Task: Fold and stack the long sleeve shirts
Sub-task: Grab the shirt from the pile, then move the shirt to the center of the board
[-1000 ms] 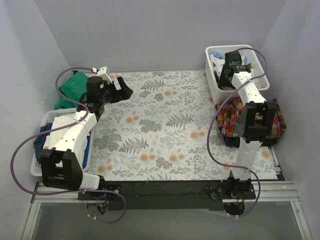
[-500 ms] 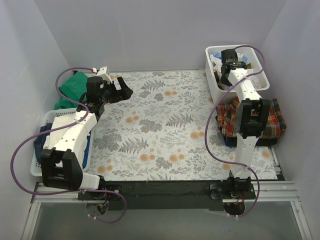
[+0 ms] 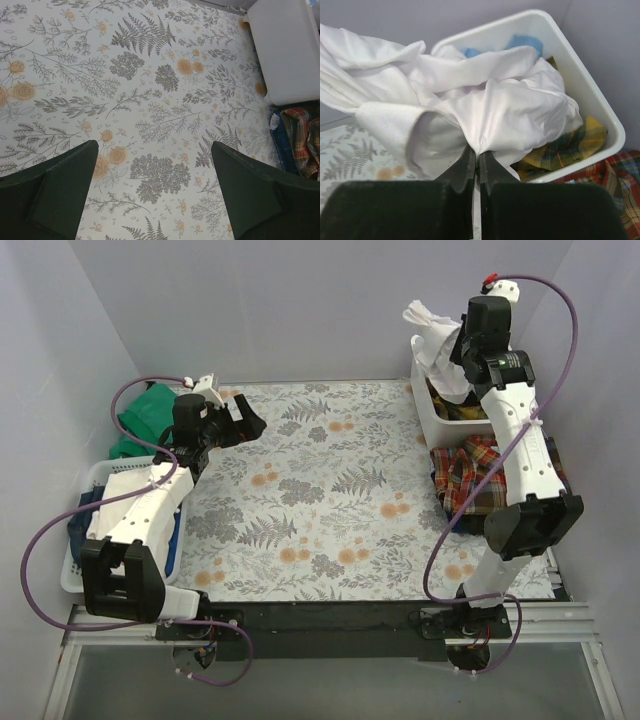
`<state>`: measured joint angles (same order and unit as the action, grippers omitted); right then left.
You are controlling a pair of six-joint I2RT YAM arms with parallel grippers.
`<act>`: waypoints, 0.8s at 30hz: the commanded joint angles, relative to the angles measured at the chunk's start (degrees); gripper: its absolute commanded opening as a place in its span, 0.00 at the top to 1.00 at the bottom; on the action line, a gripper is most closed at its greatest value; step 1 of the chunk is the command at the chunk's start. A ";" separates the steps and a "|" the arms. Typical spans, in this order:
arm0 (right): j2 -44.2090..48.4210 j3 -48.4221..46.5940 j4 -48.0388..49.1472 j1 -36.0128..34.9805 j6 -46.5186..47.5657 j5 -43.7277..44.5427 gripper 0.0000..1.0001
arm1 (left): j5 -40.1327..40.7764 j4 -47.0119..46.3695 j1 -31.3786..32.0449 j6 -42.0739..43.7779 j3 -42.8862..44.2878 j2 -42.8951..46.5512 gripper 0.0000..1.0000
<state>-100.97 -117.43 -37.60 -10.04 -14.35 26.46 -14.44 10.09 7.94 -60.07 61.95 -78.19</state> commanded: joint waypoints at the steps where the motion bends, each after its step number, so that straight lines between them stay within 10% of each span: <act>1: 3.58 -3.50 6.14 -4.80 4.14 -4.56 0.99 | -0.24 0.20 -0.21 -0.66 -1.13 3.48 0.02; 24: 13.70 14.87 10.01 -39.60 14.00 -21.62 0.99 | 35.25 12.84 -0.47 -10.06 2.03 9.81 0.02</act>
<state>-86.80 -101.01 -31.66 -44.38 -1.83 8.60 14.00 19.29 7.88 -68.07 61.23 -71.44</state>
